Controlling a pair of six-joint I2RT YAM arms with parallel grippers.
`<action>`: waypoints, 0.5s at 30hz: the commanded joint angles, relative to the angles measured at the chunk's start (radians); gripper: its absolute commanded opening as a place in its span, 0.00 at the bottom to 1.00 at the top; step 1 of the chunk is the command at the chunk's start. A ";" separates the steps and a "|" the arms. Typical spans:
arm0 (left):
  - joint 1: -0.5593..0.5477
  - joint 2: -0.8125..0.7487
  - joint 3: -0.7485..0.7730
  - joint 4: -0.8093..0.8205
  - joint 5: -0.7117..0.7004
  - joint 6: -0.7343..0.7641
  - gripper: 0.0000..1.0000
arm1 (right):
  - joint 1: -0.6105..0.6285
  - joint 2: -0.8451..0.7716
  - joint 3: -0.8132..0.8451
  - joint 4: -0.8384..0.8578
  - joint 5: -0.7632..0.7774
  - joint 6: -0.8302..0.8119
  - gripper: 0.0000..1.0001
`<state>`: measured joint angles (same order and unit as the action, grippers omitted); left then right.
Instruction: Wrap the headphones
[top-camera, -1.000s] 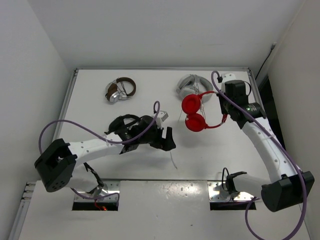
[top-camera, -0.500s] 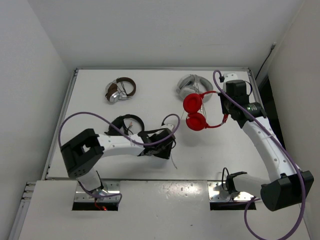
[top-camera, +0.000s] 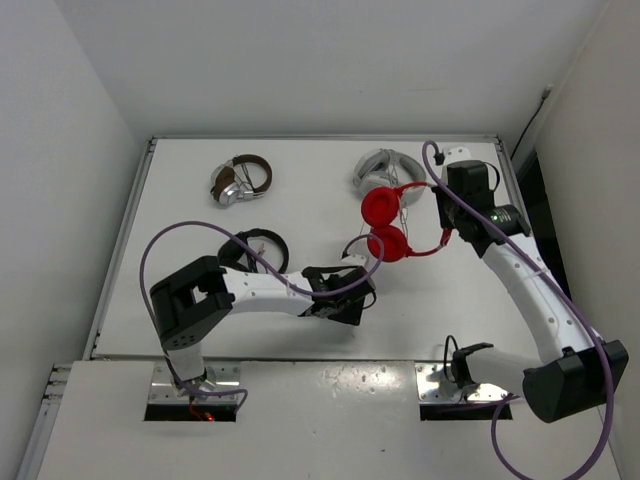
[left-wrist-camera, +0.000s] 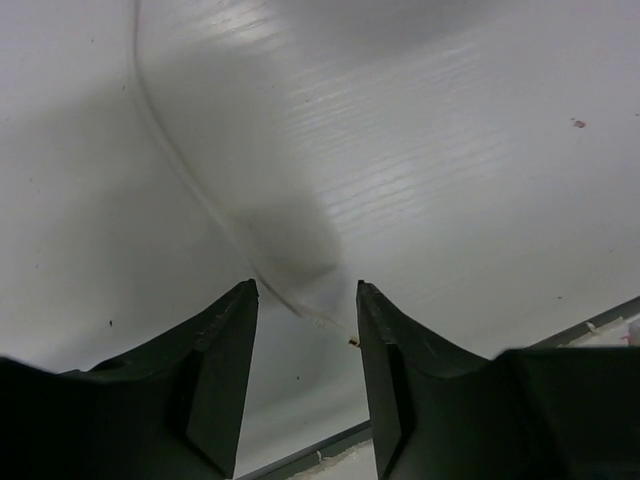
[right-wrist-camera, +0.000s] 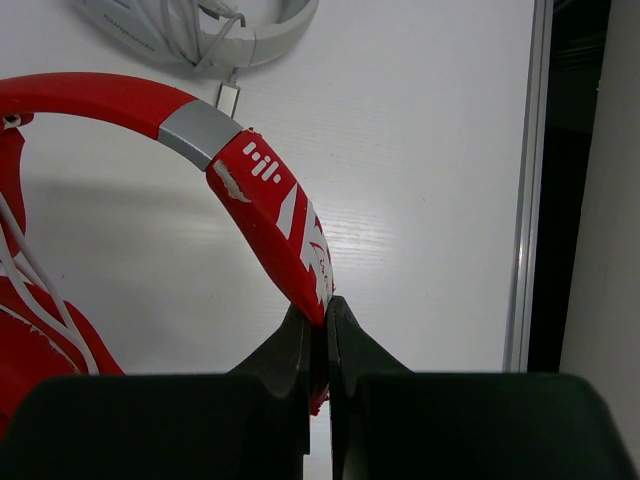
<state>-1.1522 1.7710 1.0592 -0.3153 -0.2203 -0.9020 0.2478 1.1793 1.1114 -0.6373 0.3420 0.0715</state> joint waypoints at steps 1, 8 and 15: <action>-0.020 -0.001 0.012 -0.036 -0.033 -0.046 0.50 | 0.004 -0.039 0.034 0.074 0.014 0.044 0.00; -0.020 -0.001 -0.024 -0.027 -0.094 -0.017 0.53 | 0.004 -0.050 0.025 0.064 0.014 0.053 0.00; -0.020 0.059 -0.002 -0.018 -0.122 0.003 0.52 | 0.004 -0.050 0.034 0.053 0.005 0.071 0.00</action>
<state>-1.1580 1.7992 1.0466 -0.3309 -0.3172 -0.9054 0.2478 1.1641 1.1114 -0.6445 0.3523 0.0975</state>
